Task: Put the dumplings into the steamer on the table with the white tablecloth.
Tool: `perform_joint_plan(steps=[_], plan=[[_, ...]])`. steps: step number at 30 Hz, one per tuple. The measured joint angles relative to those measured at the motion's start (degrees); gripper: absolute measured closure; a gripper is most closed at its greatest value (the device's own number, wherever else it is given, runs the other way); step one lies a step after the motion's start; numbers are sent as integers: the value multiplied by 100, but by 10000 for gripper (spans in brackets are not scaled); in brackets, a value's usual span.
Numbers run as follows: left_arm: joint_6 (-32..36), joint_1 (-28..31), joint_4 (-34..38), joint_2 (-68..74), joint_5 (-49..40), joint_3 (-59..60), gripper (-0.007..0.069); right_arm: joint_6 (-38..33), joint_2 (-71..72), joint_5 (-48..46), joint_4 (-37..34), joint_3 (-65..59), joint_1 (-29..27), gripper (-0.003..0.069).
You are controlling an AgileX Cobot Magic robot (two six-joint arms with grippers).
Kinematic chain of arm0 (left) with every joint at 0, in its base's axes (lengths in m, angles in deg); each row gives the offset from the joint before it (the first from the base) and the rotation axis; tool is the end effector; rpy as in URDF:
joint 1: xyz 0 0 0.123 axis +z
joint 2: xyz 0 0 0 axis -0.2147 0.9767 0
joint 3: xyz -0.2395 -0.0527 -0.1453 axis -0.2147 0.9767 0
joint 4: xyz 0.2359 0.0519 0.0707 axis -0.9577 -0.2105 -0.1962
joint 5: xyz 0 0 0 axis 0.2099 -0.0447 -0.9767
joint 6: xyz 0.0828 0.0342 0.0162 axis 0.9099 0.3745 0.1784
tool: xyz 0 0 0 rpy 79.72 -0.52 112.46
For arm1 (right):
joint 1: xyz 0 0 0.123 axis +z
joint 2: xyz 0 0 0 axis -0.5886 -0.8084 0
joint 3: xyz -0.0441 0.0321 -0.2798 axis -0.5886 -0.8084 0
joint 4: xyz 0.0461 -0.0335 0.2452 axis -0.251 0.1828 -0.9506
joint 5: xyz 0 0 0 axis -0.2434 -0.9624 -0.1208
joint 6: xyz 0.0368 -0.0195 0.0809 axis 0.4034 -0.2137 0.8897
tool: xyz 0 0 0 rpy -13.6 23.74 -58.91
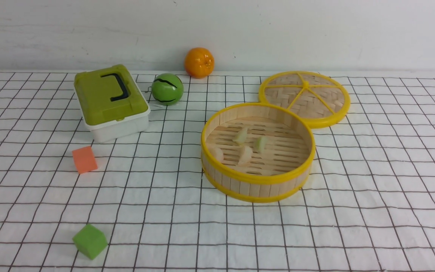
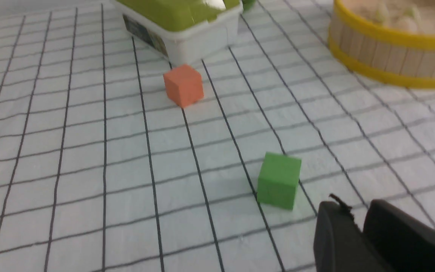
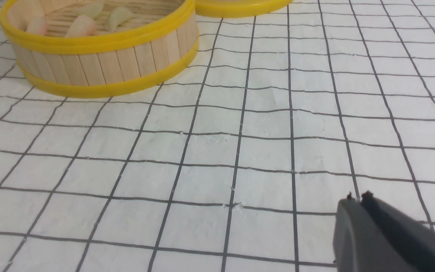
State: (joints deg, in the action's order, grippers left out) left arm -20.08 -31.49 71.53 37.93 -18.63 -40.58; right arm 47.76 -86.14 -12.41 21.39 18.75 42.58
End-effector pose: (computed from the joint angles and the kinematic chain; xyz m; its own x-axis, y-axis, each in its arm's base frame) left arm 0.0440 -0.0046 0.2191 -0.2293 0.0651 -0.9712 0.2207 0.9752 0.0132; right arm 0.0517 0.0068 0.1728 -0.3088 0.0643 -0.9489 -0.0927 0.9909 0.0973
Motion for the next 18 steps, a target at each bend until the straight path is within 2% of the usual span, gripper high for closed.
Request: perform_joint_plan(steps=[4,6,8,10,13,18], plan=[[246,745,501,0,968,492,554,0,0,0,0,0,0,639],[353,1243,888,0,1464,885,618,0,0,0,0,0,0,638],[392,1475,1074,0,1468,969,637,0,0,0,0,0,0,634],[590,1725,1285,0,1103,1000,637,0,0,0,0,0,0,629],[869,1750,1369,0,688,1017,637,0,0,0,0,0,0,625],[1193,1750,1562,0,663,1017,637,0,0,0,0,0,0,619]])
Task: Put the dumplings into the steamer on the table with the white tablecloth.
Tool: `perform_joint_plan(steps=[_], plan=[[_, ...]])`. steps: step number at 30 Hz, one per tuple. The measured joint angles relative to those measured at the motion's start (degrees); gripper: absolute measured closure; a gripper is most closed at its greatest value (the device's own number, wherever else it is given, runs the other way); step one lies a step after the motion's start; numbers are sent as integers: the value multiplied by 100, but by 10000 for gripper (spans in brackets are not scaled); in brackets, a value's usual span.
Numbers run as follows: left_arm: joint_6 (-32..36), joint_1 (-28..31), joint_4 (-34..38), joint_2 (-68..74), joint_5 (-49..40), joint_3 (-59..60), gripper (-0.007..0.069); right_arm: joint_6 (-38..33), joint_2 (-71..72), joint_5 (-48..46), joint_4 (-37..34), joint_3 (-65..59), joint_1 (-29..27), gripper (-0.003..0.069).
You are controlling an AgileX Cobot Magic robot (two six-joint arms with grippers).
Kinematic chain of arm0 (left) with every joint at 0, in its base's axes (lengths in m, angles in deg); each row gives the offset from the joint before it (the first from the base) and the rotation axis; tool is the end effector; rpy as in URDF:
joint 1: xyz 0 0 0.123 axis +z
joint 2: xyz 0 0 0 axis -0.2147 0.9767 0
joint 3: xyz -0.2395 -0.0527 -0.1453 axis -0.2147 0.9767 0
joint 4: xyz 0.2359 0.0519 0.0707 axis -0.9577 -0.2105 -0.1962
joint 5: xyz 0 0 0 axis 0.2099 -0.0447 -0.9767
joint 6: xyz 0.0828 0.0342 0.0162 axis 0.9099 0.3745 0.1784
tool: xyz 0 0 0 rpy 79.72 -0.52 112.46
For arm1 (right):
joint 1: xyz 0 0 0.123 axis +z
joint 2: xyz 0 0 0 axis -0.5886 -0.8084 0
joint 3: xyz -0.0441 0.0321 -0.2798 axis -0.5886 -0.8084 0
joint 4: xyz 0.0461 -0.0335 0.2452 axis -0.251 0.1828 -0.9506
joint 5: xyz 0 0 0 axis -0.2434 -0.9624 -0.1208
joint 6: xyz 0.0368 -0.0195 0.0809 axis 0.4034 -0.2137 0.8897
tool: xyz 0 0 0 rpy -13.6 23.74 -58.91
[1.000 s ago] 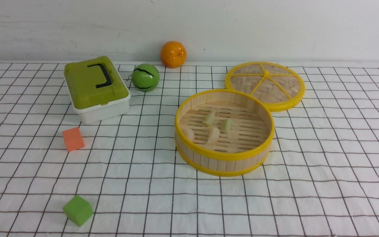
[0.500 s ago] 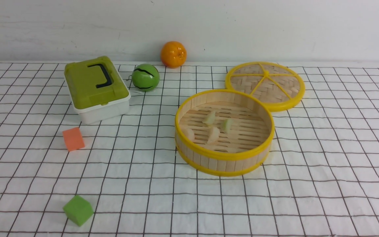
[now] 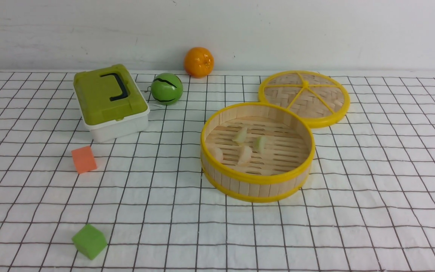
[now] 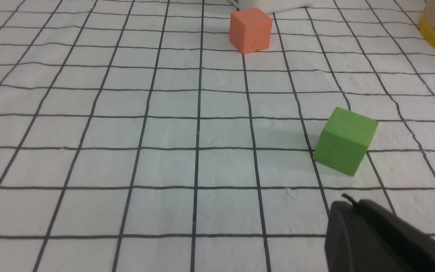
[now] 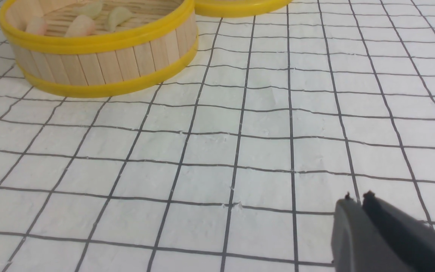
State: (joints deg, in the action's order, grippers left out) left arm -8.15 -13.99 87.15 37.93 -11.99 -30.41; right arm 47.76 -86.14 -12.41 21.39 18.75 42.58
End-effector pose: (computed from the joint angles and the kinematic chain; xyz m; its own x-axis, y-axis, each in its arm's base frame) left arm 0.0524 -0.0028 0.1693 -0.3110 -0.0391 -0.9496 0.0268 0.9984 -0.0499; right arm 0.0517 0.0068 0.1728 -0.3088 0.0643 -0.9489 -0.0927 0.9909 0.0973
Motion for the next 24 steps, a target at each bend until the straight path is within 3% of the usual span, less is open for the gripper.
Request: perform_joint_plan(steps=[24], plan=[[66,0,36,0,0,0,637,0,0,0,0,0,0,589]])
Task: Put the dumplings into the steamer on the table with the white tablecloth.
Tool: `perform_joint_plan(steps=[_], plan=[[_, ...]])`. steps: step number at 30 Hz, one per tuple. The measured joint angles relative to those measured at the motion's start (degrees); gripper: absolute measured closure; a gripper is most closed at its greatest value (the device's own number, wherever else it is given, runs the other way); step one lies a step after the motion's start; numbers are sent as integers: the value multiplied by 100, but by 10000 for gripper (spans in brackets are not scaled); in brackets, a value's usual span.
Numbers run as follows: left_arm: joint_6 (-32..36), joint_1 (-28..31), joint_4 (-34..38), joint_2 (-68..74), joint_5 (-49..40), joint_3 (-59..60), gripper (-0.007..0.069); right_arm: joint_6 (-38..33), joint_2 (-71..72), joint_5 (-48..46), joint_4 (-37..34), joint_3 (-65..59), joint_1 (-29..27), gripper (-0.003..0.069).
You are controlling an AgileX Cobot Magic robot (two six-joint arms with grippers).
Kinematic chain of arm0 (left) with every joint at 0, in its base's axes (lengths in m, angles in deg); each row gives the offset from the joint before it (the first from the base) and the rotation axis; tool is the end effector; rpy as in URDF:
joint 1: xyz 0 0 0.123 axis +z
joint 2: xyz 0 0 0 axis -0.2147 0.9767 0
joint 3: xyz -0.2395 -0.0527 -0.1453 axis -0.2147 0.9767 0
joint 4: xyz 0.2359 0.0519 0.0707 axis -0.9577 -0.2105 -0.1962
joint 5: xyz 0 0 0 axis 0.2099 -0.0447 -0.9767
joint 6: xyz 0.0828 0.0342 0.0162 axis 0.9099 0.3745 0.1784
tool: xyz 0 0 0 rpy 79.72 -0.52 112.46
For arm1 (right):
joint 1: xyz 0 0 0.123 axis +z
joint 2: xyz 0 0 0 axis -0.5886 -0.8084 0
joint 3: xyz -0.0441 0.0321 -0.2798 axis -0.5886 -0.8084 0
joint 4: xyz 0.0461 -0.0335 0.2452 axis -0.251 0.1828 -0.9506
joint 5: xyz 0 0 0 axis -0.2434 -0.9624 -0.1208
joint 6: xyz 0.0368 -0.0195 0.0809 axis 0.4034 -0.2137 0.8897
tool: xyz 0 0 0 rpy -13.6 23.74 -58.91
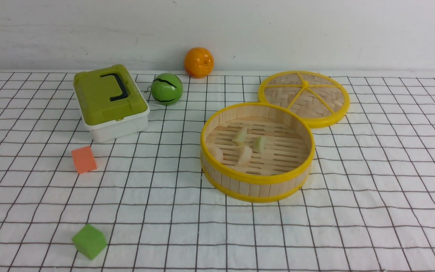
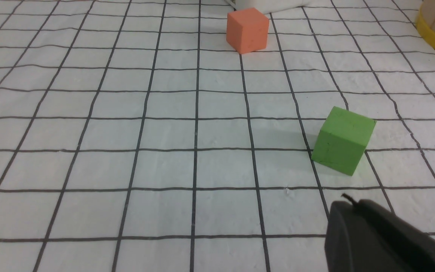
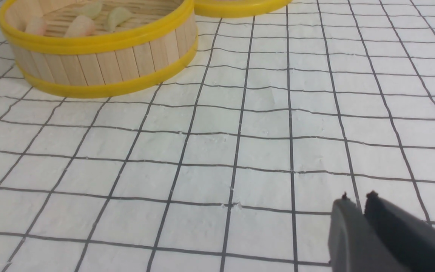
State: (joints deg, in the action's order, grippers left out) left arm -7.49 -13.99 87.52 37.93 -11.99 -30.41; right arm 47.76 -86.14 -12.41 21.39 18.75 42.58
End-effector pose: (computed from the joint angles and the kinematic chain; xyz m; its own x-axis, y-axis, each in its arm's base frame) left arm 0.0524 -0.0030 0.1693 -0.3108 -0.0336 -0.9499 0.0308 0.9985 -0.0454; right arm 0.0517 0.0068 0.1728 -0.3088 0.0643 -0.9489 -0.0927 0.9909 0.0973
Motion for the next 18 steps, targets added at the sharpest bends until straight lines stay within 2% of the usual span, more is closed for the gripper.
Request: perform_joint_plan(steps=[18], plan=[[0,0,0,0,0,0,637,0,0,0,0,0,0,566]])
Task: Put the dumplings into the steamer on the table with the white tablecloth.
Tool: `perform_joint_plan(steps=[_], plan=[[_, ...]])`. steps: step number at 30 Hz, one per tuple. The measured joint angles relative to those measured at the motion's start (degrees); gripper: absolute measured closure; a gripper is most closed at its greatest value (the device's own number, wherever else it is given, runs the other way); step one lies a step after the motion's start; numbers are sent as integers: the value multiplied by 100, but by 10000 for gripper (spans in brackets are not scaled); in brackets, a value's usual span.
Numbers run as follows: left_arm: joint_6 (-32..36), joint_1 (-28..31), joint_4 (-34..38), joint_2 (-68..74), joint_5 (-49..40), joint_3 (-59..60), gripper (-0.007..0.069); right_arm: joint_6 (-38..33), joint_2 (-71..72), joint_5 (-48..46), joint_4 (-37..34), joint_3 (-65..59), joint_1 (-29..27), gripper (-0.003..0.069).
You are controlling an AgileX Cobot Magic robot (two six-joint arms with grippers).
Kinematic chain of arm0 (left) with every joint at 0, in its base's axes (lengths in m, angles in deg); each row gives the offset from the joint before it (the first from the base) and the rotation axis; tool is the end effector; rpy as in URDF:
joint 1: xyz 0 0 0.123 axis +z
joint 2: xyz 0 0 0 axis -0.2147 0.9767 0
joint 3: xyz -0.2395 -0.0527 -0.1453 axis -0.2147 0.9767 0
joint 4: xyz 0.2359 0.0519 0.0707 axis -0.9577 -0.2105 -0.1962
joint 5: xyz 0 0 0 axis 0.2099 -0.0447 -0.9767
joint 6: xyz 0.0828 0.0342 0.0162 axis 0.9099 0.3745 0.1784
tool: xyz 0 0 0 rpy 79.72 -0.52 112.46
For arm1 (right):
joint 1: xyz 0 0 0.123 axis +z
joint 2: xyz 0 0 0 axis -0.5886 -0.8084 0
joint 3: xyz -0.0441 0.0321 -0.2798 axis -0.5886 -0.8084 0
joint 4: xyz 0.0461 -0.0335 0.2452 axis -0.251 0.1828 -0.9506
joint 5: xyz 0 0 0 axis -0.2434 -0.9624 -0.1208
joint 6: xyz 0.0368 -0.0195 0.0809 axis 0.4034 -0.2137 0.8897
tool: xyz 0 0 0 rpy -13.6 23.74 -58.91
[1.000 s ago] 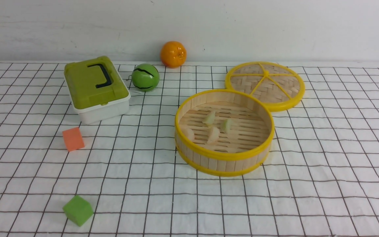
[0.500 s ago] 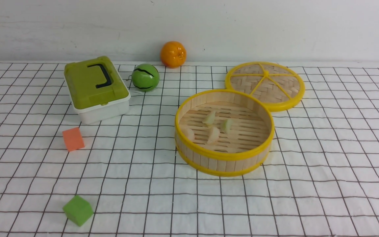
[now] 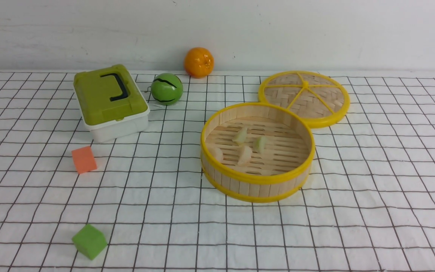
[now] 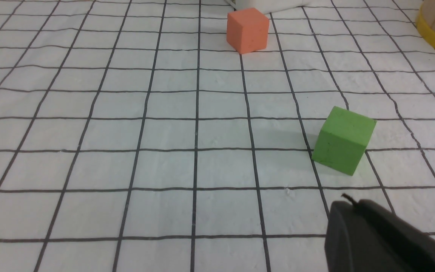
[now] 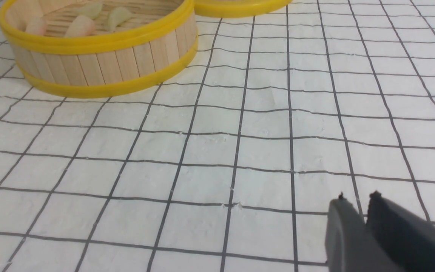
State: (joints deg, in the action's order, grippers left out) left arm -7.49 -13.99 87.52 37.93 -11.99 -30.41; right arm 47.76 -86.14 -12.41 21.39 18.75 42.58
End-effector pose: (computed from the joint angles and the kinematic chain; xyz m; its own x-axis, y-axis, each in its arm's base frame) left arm 0.0524 -0.0030 0.1693 -0.3108 -0.0336 -0.9499 0.0308 0.9985 -0.0454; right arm 0.0517 0.0068 0.1728 -0.3088 0.0643 -0.9489 -0.0927 0.9909 0.0973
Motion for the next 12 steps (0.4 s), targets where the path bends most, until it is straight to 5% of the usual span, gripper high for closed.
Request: perform_joint_plan(steps=[12], plan=[[0,0,0,0,0,0,636,0,0,0,0,0,0,561]])
